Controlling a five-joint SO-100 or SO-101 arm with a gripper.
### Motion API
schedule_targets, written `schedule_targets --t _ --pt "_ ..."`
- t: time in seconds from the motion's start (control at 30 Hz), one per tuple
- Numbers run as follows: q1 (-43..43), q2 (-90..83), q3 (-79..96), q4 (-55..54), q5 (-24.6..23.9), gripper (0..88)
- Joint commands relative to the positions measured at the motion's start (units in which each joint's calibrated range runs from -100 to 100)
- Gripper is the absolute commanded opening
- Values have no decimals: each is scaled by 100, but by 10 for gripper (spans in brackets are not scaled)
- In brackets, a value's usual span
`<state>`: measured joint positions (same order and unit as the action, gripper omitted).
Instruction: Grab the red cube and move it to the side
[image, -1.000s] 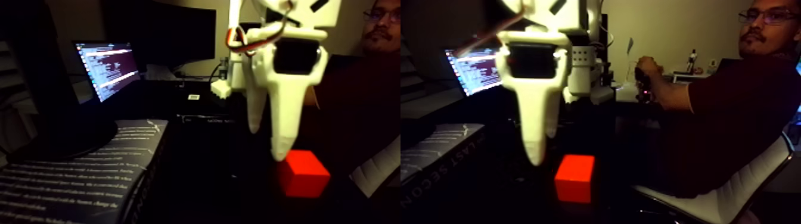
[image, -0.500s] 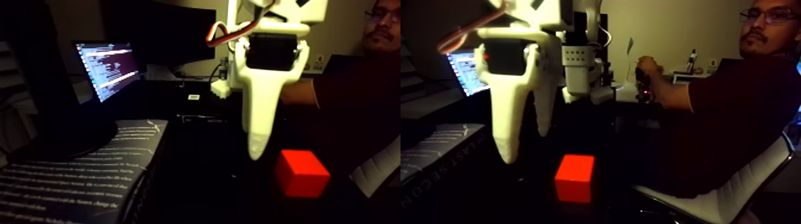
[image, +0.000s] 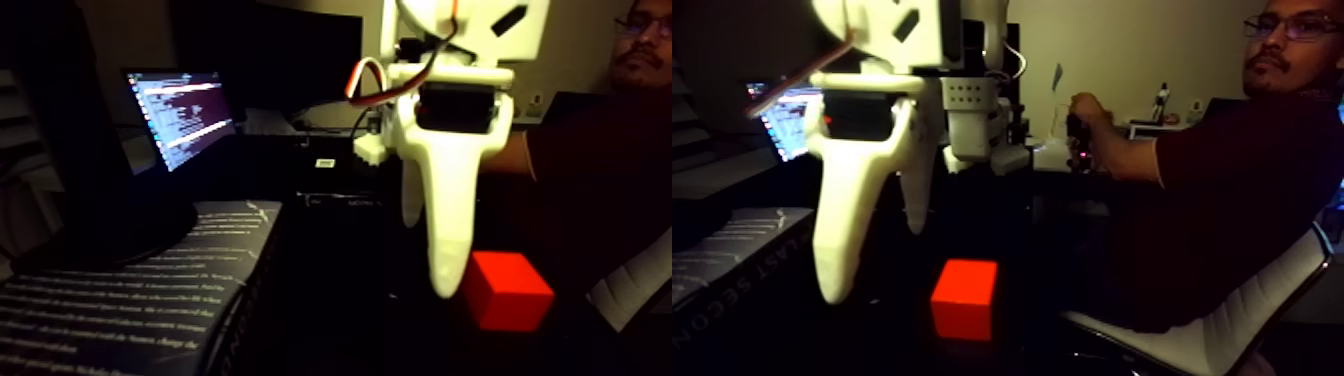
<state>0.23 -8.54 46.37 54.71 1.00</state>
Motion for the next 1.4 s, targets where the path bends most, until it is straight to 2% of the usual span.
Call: schedule_targets --t 0.0,1.37 --pt "43 5 -188 10 16 425" --pt "-1147 56 -152 -193 -86 424"
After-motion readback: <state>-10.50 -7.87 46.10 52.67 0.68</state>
